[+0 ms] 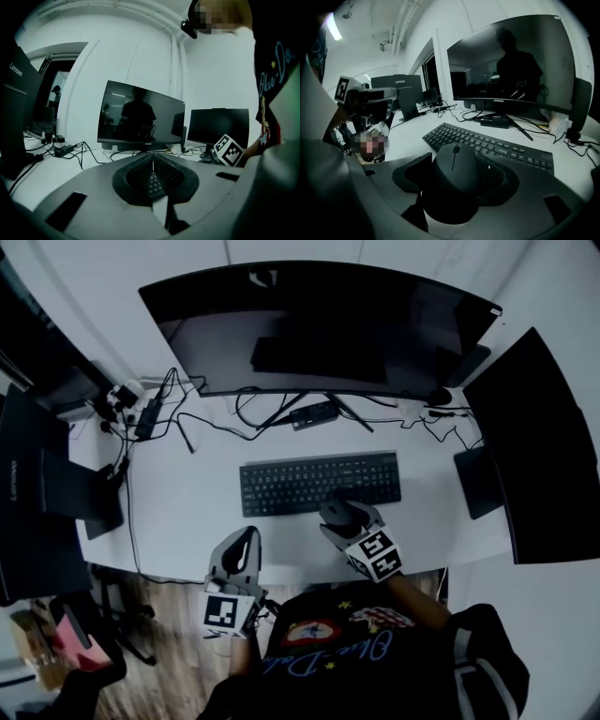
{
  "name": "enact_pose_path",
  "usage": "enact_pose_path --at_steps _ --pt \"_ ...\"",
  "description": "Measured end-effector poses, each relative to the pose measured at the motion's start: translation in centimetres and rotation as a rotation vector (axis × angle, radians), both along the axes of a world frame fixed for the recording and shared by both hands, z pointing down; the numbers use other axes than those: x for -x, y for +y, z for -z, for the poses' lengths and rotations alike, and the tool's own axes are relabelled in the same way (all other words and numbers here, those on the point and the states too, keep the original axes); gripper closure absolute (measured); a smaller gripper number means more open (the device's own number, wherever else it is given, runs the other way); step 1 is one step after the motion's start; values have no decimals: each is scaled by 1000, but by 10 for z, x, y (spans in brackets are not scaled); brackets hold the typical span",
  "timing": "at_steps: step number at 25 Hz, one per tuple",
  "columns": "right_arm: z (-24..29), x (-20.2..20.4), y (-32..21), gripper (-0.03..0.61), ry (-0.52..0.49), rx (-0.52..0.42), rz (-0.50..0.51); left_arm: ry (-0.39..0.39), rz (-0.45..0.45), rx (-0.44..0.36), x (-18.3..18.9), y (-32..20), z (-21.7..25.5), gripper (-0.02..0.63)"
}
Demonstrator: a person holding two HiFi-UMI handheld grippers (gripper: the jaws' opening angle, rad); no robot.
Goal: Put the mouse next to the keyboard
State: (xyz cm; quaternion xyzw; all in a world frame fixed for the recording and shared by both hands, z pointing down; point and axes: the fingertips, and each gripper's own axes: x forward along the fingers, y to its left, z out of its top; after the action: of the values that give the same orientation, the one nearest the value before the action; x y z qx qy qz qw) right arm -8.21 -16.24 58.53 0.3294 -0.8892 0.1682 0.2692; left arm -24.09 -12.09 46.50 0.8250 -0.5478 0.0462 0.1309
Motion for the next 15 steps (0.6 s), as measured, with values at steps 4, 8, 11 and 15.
enact_pose_path --at_steps 4,8,11,15 --pt "18 -32 -10 296 -23 -14 -104 6 -46 -1 -15 -15 -3 610" --pt "33 -75 -21 296 -38 -33 -218 0 -106 3 -39 -30 -2 609" --pt "40 -115 -33 296 -17 -71 -296 -5 -140 -8 -60 -41 5 609" --pt "44 -161 -48 296 -8 -86 -370 -13 -154 -7 -84 -51 10 611"
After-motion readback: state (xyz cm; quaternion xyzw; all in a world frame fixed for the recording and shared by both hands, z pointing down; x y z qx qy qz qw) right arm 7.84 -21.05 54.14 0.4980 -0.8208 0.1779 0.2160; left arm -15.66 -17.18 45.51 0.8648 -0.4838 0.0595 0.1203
